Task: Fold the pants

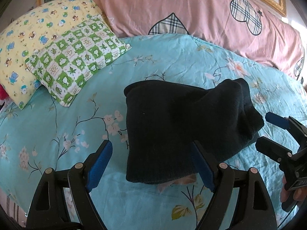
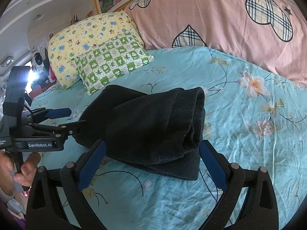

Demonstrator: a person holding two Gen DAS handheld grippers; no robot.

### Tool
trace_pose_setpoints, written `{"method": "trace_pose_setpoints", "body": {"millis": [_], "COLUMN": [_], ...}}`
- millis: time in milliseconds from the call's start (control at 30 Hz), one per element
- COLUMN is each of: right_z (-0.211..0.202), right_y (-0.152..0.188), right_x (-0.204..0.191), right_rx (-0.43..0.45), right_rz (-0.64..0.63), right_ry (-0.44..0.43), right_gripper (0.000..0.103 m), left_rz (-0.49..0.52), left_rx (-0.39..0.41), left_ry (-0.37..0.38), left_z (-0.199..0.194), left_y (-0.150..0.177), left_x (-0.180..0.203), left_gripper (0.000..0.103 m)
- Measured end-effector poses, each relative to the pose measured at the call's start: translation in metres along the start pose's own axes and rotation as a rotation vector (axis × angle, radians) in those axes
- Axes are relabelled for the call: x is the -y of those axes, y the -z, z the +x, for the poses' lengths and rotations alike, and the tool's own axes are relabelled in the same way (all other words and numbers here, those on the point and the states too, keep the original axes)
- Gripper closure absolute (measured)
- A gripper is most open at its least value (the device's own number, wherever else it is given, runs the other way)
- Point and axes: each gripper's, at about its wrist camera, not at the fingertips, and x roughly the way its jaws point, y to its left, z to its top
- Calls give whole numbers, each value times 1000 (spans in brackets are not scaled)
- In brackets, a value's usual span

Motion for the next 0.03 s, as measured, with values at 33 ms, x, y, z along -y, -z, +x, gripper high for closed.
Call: {"method": "trace_pose_setpoints", "body": {"millis": [33], "right_z": [0], "right_y": [0], "right_x": [-1], "right_rx": [0], "right_rz": [4], "right_ry": [3], "right_gripper": [5], "left_rz": [-1], "left_rx": [-9], "left_ry": [12], "left_z": [0], "left_y": [-1], "left_x": [0], "left_gripper": [19]}}
